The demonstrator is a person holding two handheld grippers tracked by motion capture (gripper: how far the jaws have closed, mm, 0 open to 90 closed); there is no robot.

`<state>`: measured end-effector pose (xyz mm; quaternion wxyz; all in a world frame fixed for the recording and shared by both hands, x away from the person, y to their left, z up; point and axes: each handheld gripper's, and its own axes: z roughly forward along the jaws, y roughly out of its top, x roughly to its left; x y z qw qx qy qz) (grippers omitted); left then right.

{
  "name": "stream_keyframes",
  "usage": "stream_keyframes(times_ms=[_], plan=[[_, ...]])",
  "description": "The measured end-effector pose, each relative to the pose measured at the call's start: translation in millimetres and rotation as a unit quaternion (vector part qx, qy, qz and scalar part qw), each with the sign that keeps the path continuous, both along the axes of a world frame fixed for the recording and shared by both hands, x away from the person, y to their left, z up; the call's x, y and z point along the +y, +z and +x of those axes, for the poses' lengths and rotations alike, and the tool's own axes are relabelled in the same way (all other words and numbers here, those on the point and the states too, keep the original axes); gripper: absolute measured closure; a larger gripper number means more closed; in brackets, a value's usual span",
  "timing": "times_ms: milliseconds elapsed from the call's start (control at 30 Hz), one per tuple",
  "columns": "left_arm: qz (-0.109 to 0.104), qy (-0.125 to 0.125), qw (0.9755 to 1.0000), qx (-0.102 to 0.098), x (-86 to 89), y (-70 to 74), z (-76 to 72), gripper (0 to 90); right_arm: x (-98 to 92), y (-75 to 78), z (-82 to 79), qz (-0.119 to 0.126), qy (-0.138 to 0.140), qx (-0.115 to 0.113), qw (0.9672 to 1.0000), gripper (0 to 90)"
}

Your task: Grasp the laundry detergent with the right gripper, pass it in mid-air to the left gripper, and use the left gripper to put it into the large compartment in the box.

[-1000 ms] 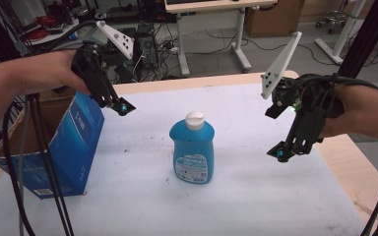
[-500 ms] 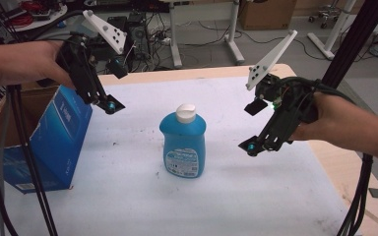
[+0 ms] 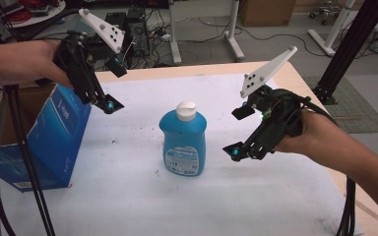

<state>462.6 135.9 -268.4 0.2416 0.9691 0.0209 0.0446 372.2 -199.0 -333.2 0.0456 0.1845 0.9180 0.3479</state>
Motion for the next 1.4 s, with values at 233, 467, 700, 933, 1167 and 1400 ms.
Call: stream_keyframes(times_ms=[233, 467, 700, 933, 1167, 1400], plan=[[0.002, 0.000, 1.0000, 0.004, -1.4, -2.4, -0.9, 1.6, 5.6, -10.8, -1.1, 0.029, -0.005, -0.008, 0.9995, 1.2], [0.002, 0.004, 1.0000, 0.006, -1.0, -4.1, -0.3, 1.6, 10.3, -20.5, -0.2, 0.043, -0.006, -0.012, 0.9990, 1.2], [0.002, 0.007, 0.9999, 0.007, 1.2, -4.6, -0.5, 1.6, 21.2, -31.3, 0.2, 0.076, 0.000, -0.014, 0.9970, 1.2], [0.004, 0.011, 0.9999, 0.006, 2.4, -4.1, -1.2, 1.6, 35.0, -43.4, 0.9, 0.099, 0.006, -0.017, 0.9949, 1.2], [0.007, 0.013, 0.9999, 0.007, 3.4, -5.0, -0.6, 1.6, 47.6, -56.3, 5.5, 0.128, 0.008, -0.024, 0.9915, 1.3], [0.007, 0.014, 0.9998, 0.008, 3.1, -5.8, -0.1, 1.6, 49.8, -61.9, 7.7, 0.145, 0.009, -0.024, 0.9891, 3.7]])
